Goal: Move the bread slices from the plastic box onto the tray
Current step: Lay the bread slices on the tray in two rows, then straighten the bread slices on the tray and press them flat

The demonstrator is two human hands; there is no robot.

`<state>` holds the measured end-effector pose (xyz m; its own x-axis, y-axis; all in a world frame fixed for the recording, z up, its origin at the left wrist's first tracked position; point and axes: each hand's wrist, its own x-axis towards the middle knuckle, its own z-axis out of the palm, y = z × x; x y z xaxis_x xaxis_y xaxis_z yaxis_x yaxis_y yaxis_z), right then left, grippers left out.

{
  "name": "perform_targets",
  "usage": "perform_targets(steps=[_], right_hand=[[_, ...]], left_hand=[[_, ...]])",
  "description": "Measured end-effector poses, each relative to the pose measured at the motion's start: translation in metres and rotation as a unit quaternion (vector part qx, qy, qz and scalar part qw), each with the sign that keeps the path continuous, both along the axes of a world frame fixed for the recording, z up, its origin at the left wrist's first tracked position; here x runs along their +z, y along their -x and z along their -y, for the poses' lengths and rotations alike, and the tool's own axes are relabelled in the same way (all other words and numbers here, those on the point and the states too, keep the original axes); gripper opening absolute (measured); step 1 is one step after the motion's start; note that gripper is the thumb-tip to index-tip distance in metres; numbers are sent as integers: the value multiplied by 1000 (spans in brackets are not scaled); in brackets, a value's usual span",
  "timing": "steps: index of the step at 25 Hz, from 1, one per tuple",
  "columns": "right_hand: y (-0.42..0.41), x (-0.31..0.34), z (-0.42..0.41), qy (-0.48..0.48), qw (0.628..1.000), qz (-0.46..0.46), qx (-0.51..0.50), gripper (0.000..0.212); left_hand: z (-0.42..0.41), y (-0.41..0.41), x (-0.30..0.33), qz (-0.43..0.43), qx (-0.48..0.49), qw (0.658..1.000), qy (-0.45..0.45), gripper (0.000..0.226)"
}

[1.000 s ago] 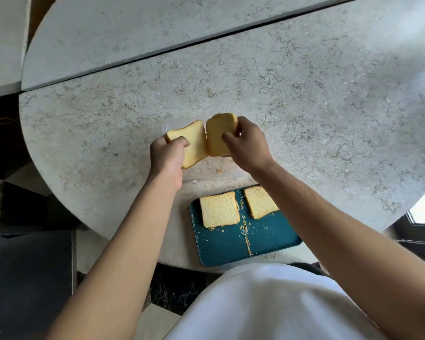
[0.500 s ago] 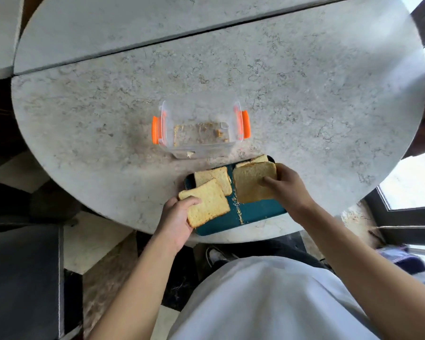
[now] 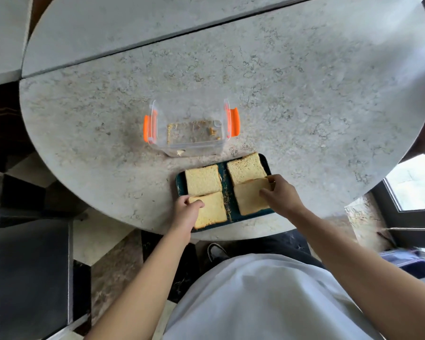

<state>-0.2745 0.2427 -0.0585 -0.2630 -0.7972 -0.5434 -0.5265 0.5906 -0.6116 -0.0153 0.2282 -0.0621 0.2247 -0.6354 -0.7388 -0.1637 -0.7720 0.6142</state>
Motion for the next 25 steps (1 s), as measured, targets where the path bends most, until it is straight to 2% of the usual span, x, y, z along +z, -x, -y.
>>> perform_targets(steps=[2,5,10,12,16,23,25], right_hand=[[8,0,4,25,998,-43,31,48],[11,6,16,66,990,-83,92,44],[-11,16,39,113,972,-50,199,39],[-26,21,47,105,969,-19,225,40],[-55,22,60,70,965,28,250,34],[-85,10,77,-7,977,-9,213,11],[-93,10,82,-14,978,-14,207,14]], left_hand=[[-3,0,4,81,-3,996,38,42],[-7,-1,10,138,-6,990,38,50],[-11,1,24,147,27,988,50,35],[-7,2,28,152,23,987,49,31],[14,0,27,166,0,984,59,34],[45,-5,19,200,-113,971,61,47],[48,-8,15,200,-143,968,55,44]])
